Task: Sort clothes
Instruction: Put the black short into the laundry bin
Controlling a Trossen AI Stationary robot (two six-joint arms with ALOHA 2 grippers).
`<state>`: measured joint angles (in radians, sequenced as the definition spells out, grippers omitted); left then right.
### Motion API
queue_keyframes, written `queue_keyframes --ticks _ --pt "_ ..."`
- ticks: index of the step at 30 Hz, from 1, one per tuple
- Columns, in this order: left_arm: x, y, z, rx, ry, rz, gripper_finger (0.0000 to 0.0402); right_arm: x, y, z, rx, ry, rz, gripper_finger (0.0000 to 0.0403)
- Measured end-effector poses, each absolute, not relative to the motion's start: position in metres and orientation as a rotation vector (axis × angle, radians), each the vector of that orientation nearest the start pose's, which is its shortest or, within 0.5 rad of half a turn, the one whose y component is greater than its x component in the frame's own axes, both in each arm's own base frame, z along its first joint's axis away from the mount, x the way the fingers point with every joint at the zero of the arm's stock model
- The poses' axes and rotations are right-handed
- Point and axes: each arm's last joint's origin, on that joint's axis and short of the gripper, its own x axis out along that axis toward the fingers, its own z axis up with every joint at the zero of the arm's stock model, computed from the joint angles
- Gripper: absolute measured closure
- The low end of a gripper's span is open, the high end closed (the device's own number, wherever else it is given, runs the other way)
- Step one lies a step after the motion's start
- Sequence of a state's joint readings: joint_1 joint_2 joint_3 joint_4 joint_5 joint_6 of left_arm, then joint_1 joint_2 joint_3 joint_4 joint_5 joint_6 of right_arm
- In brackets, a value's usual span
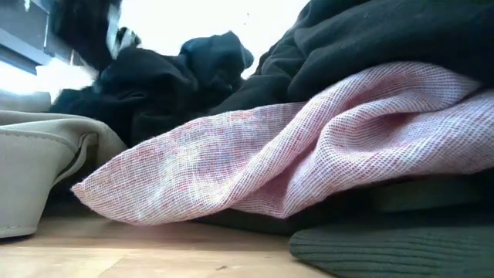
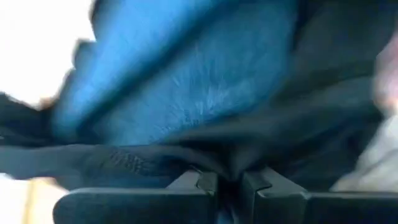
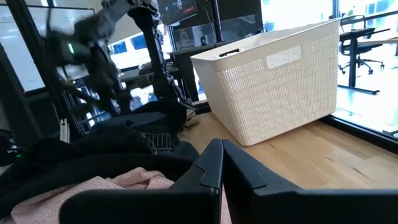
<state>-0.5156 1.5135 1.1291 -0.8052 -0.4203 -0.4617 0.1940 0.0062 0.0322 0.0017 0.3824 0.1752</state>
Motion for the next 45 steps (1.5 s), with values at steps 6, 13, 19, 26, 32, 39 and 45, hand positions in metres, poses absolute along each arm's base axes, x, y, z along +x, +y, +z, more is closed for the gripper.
queue_keyframes --ticks 6,13,19,26,32,39,45 --pt "0.247 -0.123 0.35 0.144 0.769 0.154 0.0397 0.094 0.008 0.174 0.183 -0.043 -0.186 0.0402" --pt "0.21 -0.093 0.452 0.368 0.431 0.365 0.04 0.094 0.008 0.174 0.183 -0.043 -0.186 0.0402" --pt "0.185 -0.051 0.507 0.674 0.407 0.796 0.0401 0.094 0.008 0.174 0.182 -0.043 -0.185 0.0402" --pt "0.17 0.003 0.529 0.732 0.473 0.993 0.0401 0.094 0.008 0.174 0.183 -0.043 -0.185 0.0402" --pt "0.166 0.042 0.523 0.655 0.515 1.023 0.0401 0.094 0.008 0.174 0.182 -0.043 -0.185 0.0402" --pt "0.176 0.084 0.484 0.491 0.616 0.97 0.0401 0.094 0.008 0.174 0.182 -0.043 -0.185 0.0402" --pt "0.184 0.112 0.427 0.36 0.796 0.954 0.0401 0.094 0.008 0.174 0.182 -0.043 -0.185 0.0402"
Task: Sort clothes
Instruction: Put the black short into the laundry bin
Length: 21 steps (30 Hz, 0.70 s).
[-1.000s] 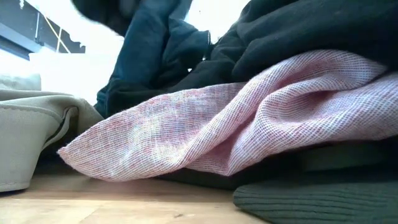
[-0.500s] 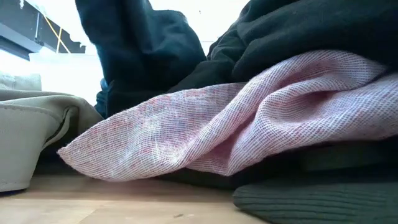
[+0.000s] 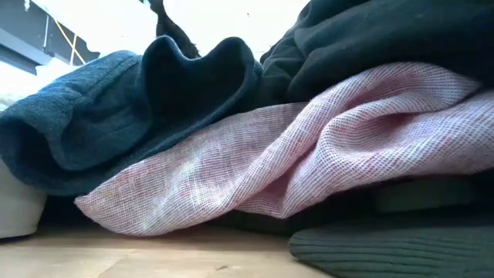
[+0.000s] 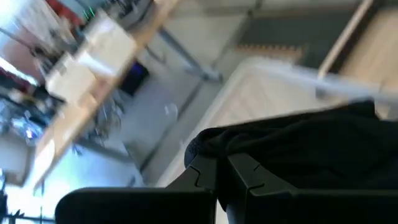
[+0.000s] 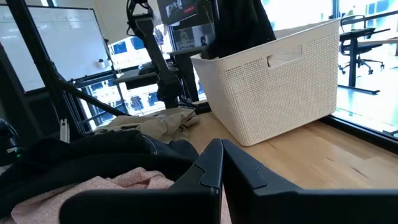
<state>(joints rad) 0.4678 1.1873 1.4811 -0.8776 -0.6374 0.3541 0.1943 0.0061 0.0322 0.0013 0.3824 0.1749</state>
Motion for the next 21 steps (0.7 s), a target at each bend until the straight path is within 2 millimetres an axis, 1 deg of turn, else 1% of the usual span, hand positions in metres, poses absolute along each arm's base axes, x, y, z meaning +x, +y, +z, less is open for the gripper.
queue_keyframes --ticks 5,8,11,13,16,18,21 --pt "0.183 0.13 0.375 0.307 0.967 0.979 0.0401 0.094 0.008 0.174 0.183 -0.043 -0.185 0.0402" --pt "0.18 0.138 0.35 0.272 1.041 0.99 0.0401 0.094 0.008 0.174 0.182 -0.043 -0.186 0.0402" --pt "0.177 0.144 0.329 0.231 1.078 0.995 0.0401 0.094 0.008 0.174 0.182 -0.043 -0.186 0.0402" --pt "0.175 0.148 0.318 0.201 1.083 1.012 0.0401 0.094 0.008 0.174 0.182 -0.043 -0.185 0.0402" --pt "0.173 0.152 0.305 0.149 1.081 0.975 0.0397 0.094 0.008 0.174 0.182 -0.043 -0.185 0.0402" --pt "0.171 0.155 0.298 0.086 1.06 0.949 0.0386 0.094 0.008 0.174 0.183 -0.043 -0.185 0.0402" --pt "0.168 0.16 0.29 0.022 1.031 0.93 0.0357 0.094 0.008 0.174 0.182 -0.043 -0.185 0.0402"
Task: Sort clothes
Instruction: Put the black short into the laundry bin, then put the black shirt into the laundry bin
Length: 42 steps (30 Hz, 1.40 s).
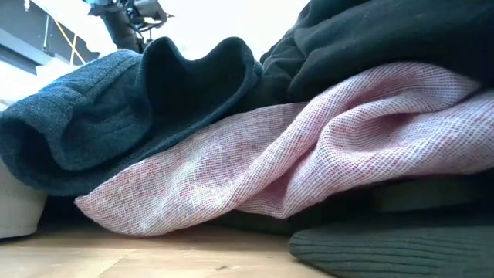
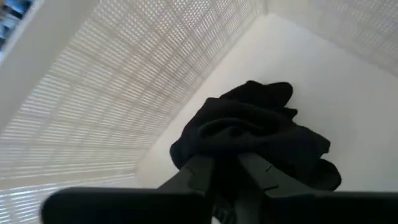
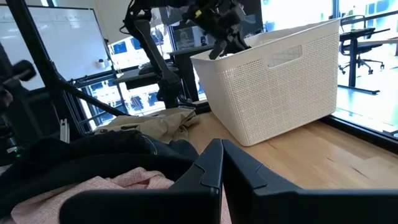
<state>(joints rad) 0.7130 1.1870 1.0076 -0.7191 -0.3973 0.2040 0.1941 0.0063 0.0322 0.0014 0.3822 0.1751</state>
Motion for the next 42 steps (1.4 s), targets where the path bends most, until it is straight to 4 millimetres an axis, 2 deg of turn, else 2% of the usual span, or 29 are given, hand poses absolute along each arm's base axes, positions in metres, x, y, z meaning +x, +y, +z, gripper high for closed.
queue_keyframes --ticks 6,9,12,15,21,25,29,32,38,42 --pt "0.155 0.167 0.271 -0.071 1.068 0.977 0.0288 0.094 0.008 0.174 0.183 -0.043 -0.186 0.0402" --pt "0.149 0.17 0.27 -0.114 1.095 1.01 0.0261 0.094 0.008 0.174 0.182 -0.043 -0.185 0.0402" --pt "0.145 0.168 0.285 -0.108 1.104 1.053 0.0247 0.094 0.008 0.174 0.183 -0.043 -0.186 0.0402" --pt "0.145 0.161 0.314 -0.098 1.009 1.074 0.0244 0.094 0.008 0.174 0.183 -0.043 -0.185 0.0402" --pt "0.137 0.124 0.371 -0.14 0.685 0.978 0.025 0.094 0.008 0.174 0.182 -0.043 -0.185 0.0402" --pt "0.125 0.092 0.388 -0.211 0.489 0.853 0.0254 0.094 0.008 0.174 0.183 -0.043 -0.185 0.0402" --pt "0.119 0.066 0.387 -0.255 0.373 0.727 0.026 0.094 0.008 0.174 0.183 -0.043 -0.185 0.0402" --pt "0.122 0.053 0.383 -0.268 0.311 0.628 0.0264 0.094 0.008 0.174 0.183 -0.043 -0.185 0.0402" --pt "0.146 0.028 0.37 -0.218 0.243 0.443 0.0274 0.094 0.008 0.174 0.182 -0.043 -0.185 0.0402" --pt "0.162 0.011 0.366 -0.195 0.253 0.419 0.0279 0.094 0.008 0.174 0.183 -0.043 -0.185 0.0402"
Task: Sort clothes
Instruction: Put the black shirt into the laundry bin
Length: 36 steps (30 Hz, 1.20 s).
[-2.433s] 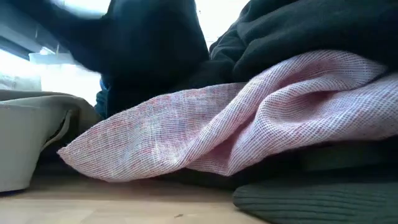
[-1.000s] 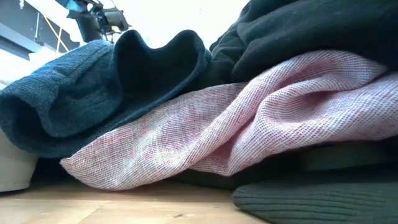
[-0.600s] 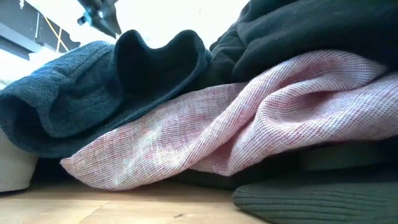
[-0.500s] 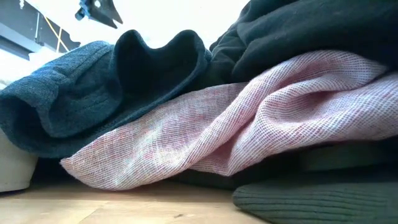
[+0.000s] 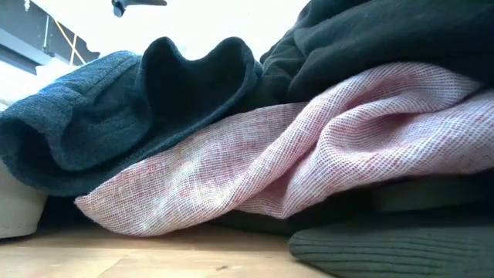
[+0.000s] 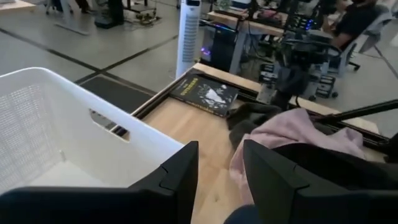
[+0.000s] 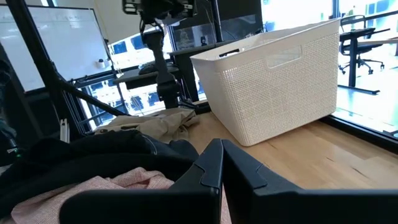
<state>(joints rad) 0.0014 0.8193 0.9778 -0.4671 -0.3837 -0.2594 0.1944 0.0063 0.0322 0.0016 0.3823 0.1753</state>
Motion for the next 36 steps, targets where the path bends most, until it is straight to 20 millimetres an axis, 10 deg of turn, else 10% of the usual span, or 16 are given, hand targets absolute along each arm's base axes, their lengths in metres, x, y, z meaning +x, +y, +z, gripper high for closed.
queue_keyframes --ticks 36 --pt "0.259 -0.107 0.348 0.179 0.397 0.258 0.0283 0.094 0.008 0.174 0.183 -0.043 -0.185 0.0402"
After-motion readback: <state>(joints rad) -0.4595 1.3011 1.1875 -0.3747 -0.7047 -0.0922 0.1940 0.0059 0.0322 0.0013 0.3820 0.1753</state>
